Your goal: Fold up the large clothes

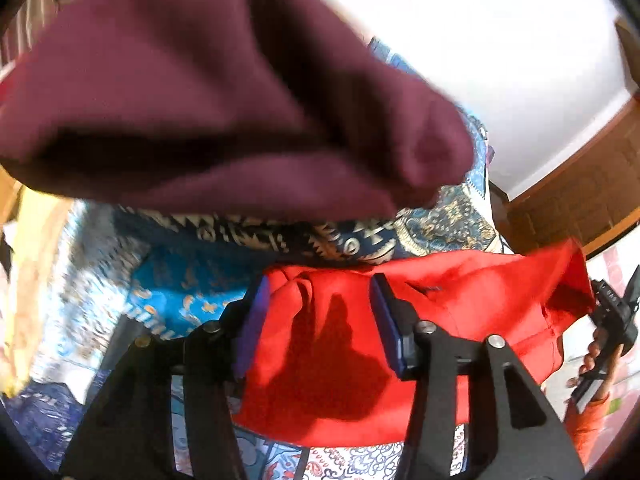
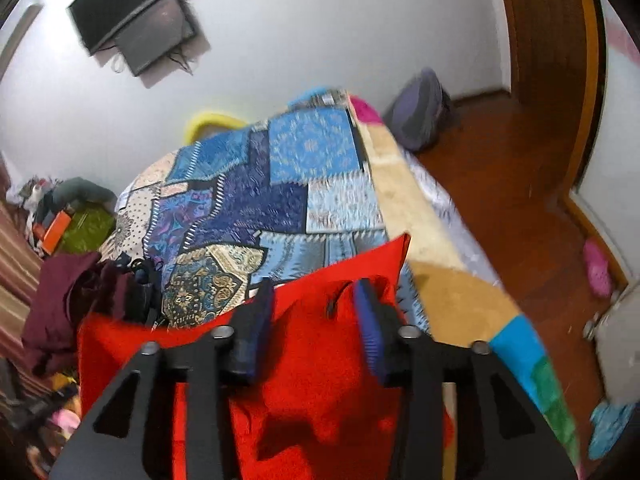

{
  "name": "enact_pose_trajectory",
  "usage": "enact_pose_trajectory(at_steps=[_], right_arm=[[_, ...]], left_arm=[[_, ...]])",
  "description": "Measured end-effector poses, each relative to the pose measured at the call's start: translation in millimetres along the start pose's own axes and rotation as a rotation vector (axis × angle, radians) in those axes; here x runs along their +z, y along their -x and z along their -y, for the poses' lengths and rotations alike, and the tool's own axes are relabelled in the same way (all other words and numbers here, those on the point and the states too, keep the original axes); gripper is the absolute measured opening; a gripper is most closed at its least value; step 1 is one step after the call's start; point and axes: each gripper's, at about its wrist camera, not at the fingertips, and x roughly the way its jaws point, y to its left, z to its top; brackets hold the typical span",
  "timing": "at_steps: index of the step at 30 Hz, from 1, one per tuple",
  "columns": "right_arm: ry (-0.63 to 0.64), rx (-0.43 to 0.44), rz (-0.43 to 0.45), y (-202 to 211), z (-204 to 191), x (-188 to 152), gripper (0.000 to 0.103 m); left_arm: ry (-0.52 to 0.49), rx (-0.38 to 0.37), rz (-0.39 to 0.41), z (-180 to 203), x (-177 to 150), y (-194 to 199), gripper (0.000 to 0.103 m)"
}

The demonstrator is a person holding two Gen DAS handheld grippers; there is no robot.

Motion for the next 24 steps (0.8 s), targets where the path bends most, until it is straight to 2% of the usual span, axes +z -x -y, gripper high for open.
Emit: enact_pose_trajectory(at_steps=[1, 4, 8, 17, 21, 24], right_arm=[[0.017, 0.004, 0.012, 3, -2, -1, 0.049], [0.096, 0.012, 0.025, 18, -11, -10, 0.051], [0.200, 0.009, -0.017, 29, -22, -32, 0.052], [0.395, -0.018, -0.142, 21, -39, -80, 0.052], [0.445, -0.023, -0.203, 5, -46, -92, 0.052], [0.458, -0.012, -0.245, -13, -53, -96, 0.054]], left_arm=[[-0.017, 0.001, 0.023, 4, -2, 10, 0.055], [-0.072, 0.005, 0.061, 15, -9, 27, 0.062], [-0.198, 0.040, 0.061, 36, -25, 40, 0.063], [-0.350, 0.012, -0.088, 74, -75, 11, 0.063], [-0.391, 0.061, -0.177, 76, -89, -25, 0.063], [-0.396, 0.082, -0.213, 73, -89, -50, 0.063]])
